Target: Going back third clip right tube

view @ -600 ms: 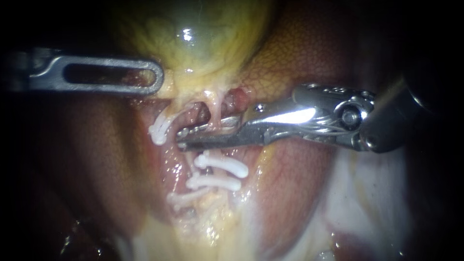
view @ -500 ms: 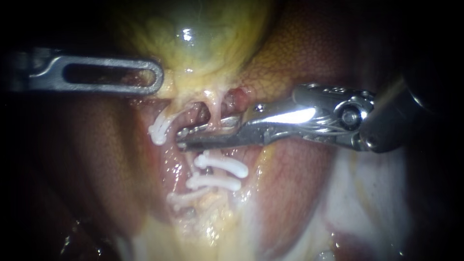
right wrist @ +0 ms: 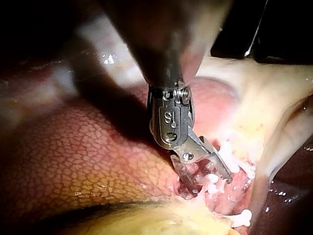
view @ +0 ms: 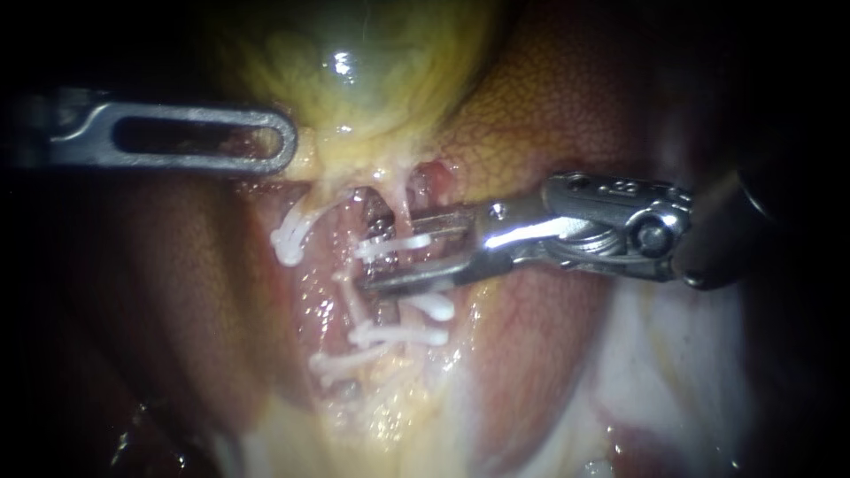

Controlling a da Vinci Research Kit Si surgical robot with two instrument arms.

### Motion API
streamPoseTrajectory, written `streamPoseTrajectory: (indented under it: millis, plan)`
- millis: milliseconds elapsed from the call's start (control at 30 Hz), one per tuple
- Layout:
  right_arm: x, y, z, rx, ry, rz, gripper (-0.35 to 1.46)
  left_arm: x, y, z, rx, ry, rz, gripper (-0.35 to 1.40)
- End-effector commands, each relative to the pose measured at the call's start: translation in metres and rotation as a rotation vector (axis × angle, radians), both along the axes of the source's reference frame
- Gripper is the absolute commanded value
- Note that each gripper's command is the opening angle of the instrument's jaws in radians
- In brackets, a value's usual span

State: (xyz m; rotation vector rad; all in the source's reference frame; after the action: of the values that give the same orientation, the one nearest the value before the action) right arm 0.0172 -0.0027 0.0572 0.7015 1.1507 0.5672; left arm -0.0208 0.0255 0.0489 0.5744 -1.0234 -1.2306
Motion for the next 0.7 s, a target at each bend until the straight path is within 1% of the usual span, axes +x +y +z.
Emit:
streamPoseTrajectory:
  millis: [33,167,333,433,567,700]
  plan:
    - [-0.0006,0.0,-0.0002,-0.019,-0.002,0.002,0.48,0.0,0.0,0.0,0.0,0.0,0.0,-0.35]
    - [-0.0026,-0.0002,-0.0004,-0.101,-0.005,0.0,0.5,0.0,0.0,0.0,0.0,-0.001,0.001,-0.35]
    - [-0.0059,-0.0009,-0.0015,-0.232,0.005,-0.026,0.5,0.0001,0.0,-0.0001,0.001,-0.001,0.001,-0.35]
    - [-0.0076,-0.0011,-0.0024,-0.284,0.006,-0.035,0.5,0.0002,0.0,-0.0001,0.001,-0.001,0.001,-0.35]
    - [-0.0098,-0.0012,-0.0037,-0.334,0.0,-0.039,0.5,0.0002,0.0001,-0.0001,0.001,-0.001,0.001,-0.35]
    - [-0.0112,-0.0012,-0.0047,-0.374,-0.005,-0.043,0.5,0.0001,0.0001,0.0,0.001,-0.001,0.001,-0.35]
